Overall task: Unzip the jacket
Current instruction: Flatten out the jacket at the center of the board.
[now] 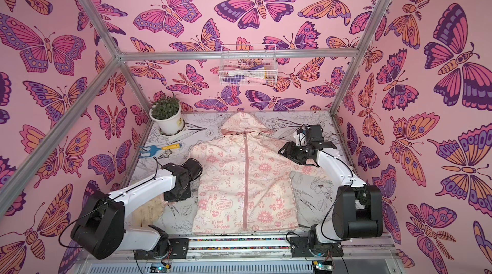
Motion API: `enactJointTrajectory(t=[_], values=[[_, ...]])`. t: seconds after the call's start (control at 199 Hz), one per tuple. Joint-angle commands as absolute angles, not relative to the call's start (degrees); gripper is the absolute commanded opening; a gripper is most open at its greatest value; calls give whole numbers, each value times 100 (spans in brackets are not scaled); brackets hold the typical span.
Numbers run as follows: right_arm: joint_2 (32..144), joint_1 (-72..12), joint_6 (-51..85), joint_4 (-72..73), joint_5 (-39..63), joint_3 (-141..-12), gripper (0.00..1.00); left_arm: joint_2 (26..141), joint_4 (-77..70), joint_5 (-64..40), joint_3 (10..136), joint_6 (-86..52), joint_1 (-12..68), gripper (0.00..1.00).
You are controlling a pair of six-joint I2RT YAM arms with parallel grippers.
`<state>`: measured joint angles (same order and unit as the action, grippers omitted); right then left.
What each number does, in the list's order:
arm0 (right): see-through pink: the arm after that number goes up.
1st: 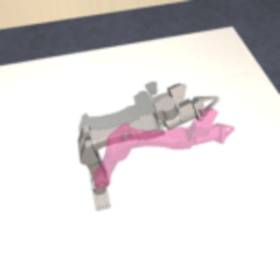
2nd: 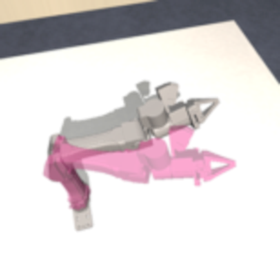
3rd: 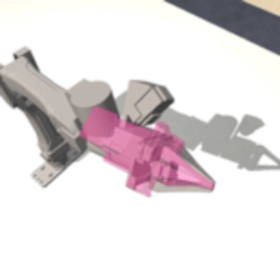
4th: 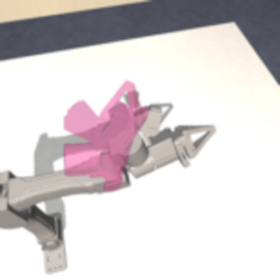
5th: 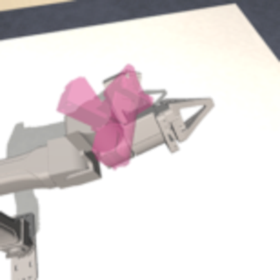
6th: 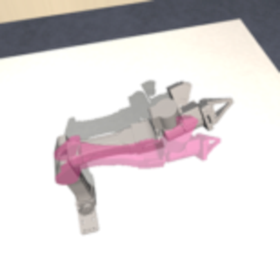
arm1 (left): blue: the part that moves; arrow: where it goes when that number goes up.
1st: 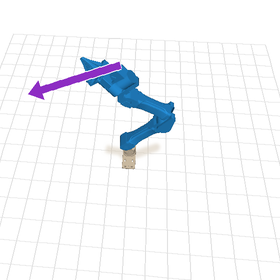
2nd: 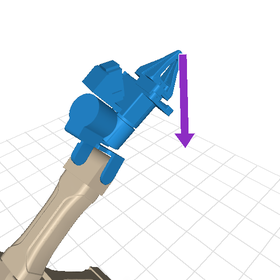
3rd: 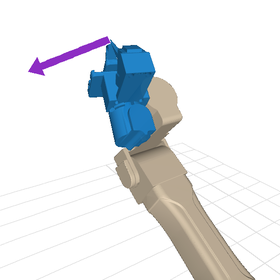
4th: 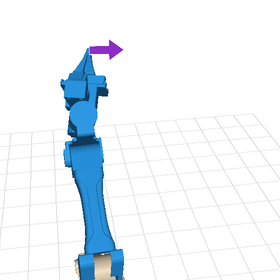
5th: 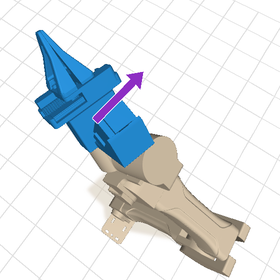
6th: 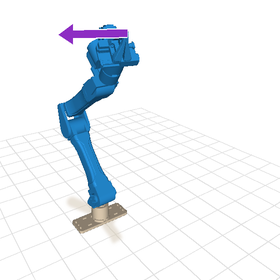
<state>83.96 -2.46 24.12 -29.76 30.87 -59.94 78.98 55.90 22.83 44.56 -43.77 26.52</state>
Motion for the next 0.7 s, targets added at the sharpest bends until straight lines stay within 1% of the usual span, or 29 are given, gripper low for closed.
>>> enactJointTrajectory(t=[0.0, 0.075, 0.156, 0.261, 0.386, 0.472, 0.572, 0.642, 0.698], values=[[8332, -267, 2355, -3111, 3015, -6123, 62, 7796, 5622, 2189, 4334, -4456, 2618, 47], [8349, -264, 2342, -3135, 2997, -6144, 62, 7781, 5576, 2093, 4284, -4507, 2677, 55], [8380, -271, 2363, -3119, 2997, -6149, 62, 7808, 5477, 2109, 4211, -4557, 2744, 59], [8415, -271, 2371, -3075, 2997, -6144, 62, 8011, 5369, 2168, 4187, -4588, 2776, 59], [8428, -266, 2382, -3024, 3029, -6108, 62, 8319, 5195, 2292, 4149, -4649, 2777, 56], [8422, -270, 2358, -3042, 3028, -6108, 62, 8454, 5232, 2347, 4219, -4668, 2777, 49], [8411, -264, 2347, -3048, 3023, -6118, 61, 8306, 5232, 2444, 4190, -4766, 2777, 40], [8411, -272, 2346, -3067, 3013, -6135, 61, 8175, 5236, 2478, 4150, -4790, 2769, 31], [8405, -268, 2345, -3067, 3000, -6143, 60, 8044, 5251, 2463, 4156, -4768, 2760, 19]])
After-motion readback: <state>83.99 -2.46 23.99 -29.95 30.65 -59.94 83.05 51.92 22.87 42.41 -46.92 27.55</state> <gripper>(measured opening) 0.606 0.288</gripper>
